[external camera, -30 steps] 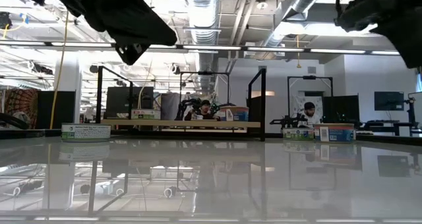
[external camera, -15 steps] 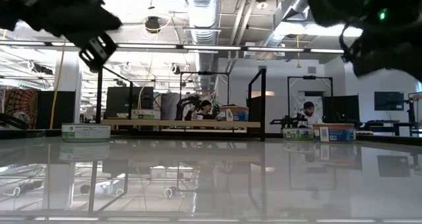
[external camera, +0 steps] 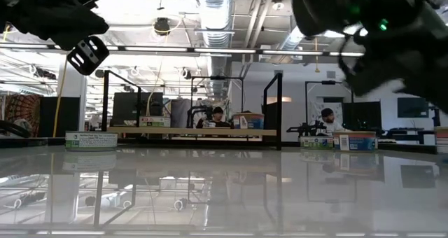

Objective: Stack canned seafood by type on shelf
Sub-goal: Stack the blue tuna can on top of the blue tuna can on the shelf

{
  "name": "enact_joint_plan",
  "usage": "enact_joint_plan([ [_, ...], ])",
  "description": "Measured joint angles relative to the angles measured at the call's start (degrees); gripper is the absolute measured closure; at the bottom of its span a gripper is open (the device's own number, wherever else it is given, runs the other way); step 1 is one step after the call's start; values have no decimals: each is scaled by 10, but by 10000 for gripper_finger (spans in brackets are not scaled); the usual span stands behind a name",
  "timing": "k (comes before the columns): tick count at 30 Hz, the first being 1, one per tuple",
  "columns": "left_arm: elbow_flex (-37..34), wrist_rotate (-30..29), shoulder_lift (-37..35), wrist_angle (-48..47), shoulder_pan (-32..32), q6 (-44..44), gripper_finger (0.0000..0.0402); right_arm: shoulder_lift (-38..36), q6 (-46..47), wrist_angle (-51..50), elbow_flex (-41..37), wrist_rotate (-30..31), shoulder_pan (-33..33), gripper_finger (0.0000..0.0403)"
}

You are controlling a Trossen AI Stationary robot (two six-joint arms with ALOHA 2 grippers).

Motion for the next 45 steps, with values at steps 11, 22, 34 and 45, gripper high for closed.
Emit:
enact_joint_plan([
  [11, 0, -96, 0, 5, 0, -27, 401, 3, -148, 147, 154, 266, -7, 381],
  [22, 13, -151, 22, 6, 0, -135, 401, -72, -151, 32, 131, 381, 79, 382],
  [34, 135, -182, 222, 10, 5, -118, 401, -296, 52, 410, -242, 542, 164, 379],
  [45, 200, -183, 362, 14, 9, -185, 401, -269, 20, 668, -330, 525, 93, 343],
])
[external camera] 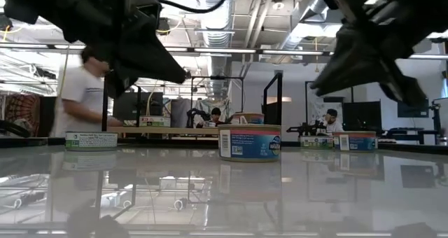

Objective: Stack canned seafood by type on shelf
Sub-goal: Stack the blue tuna can on top of the blue tuna can on the shelf

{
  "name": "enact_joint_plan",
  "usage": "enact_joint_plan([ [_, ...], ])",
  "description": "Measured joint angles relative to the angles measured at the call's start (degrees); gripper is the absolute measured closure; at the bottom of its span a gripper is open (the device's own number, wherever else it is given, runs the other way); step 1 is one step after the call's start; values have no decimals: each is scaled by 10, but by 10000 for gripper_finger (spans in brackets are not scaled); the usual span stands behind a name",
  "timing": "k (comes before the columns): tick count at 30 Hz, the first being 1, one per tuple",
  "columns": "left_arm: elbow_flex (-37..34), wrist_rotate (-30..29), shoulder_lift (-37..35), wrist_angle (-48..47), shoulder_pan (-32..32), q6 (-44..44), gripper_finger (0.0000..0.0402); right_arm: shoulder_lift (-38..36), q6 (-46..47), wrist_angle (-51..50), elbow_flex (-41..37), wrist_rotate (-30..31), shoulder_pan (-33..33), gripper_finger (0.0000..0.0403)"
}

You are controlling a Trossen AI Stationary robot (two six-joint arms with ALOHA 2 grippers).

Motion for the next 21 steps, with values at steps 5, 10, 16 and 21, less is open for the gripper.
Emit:
enact_joint_plan([
  [5, 21, 2, 32, -3, 6, -2, 401, 0, -39, 25, 0, -1, -25, 319],
  [10, 39, 6, 36, -3, 21, -5, 401, 0, -46, 32, 0, -2, -37, 286],
  [16, 47, 67, 33, -4, 35, -39, 401, 0, -57, 50, 0, -3, -33, 242],
  [21, 47, 77, 34, -2, 46, -53, 383, 0, -61, 56, 0, -4, -20, 215],
])
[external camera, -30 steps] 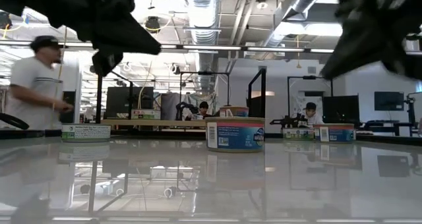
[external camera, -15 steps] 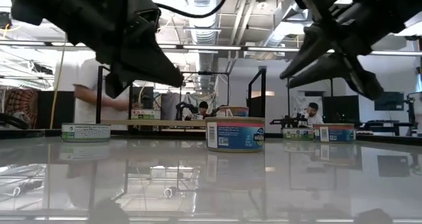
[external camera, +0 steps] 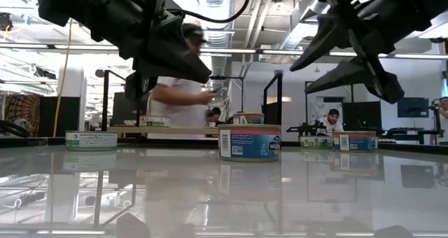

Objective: Stack canned seafood by type on shelf
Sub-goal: Stack the blue tuna can on top of the blue tuna can on the shelf

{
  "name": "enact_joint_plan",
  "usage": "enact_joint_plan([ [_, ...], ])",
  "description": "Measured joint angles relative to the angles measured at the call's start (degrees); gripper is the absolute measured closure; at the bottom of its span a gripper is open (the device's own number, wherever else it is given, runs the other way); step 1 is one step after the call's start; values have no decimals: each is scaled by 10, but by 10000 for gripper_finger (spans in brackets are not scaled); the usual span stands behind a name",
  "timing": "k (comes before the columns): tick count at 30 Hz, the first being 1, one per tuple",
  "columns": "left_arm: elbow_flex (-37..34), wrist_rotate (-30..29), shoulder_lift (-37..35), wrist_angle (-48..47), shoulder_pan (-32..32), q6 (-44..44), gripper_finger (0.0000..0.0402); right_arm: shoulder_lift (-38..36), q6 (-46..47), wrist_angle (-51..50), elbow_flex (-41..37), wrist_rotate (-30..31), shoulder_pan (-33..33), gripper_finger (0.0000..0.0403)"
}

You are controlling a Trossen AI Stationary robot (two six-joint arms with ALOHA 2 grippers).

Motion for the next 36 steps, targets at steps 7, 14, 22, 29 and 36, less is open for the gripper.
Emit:
enact_joint_plan([
  [7, 0, -22, 0, 0, 16, -19, 265, 0, 0, 0, 0, 0, 13, 204],
  [14, 0, -59, 0, 0, 20, -30, 127, 0, 0, -4, 0, 0, 2, 206],
  [22, 0, -59, 2, -6, 25, -108, 87, 25, 13, -10, 0, -65, -46, 207],
  [29, 0, 6, 2, -53, 56, -179, 92, 84, 19, 23, 14, -104, -66, 207],
  [36, 0, 31, 2, -57, 77, -188, 92, 129, 15, 20, 44, -149, -87, 207],
])
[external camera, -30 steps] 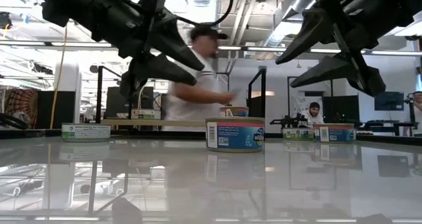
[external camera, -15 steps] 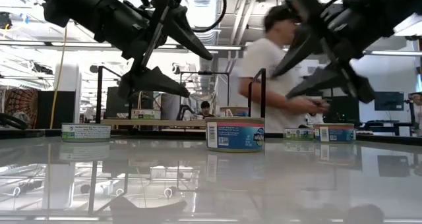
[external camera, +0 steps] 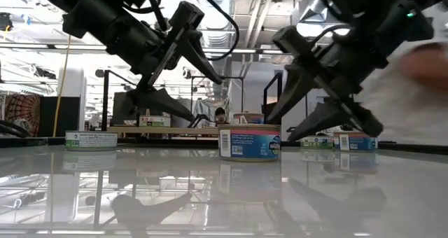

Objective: Stack canned seafood by type on shelf
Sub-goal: Stack the blue tuna can on top of the blue tuna can on the shelf

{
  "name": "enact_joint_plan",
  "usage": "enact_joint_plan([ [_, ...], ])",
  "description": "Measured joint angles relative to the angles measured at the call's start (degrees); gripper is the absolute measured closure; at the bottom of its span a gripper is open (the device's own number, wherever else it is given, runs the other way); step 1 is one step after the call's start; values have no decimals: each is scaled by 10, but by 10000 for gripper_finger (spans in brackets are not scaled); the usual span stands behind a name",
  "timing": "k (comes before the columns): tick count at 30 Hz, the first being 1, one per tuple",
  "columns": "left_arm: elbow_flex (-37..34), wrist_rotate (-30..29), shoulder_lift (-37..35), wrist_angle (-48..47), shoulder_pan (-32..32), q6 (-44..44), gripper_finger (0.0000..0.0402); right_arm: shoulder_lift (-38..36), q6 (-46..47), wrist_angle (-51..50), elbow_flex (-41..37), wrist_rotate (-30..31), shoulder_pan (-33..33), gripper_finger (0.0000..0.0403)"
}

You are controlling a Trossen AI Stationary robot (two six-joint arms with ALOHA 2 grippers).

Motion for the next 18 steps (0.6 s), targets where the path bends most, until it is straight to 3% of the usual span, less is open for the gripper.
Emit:
enact_joint_plan([
  [4, 0, 17, 0, -7, 10, 1, 93, 16, -15, 1, 15, -1, -5, 219],
  [12, 0, 47, 27, -35, 22, -8, 93, 20, -35, -1, 24, -1, -13, 278],
  [18, -1, 64, 66, 33, 19, -33, 93, 20, -39, 3, 24, -11, -16, 295],
])
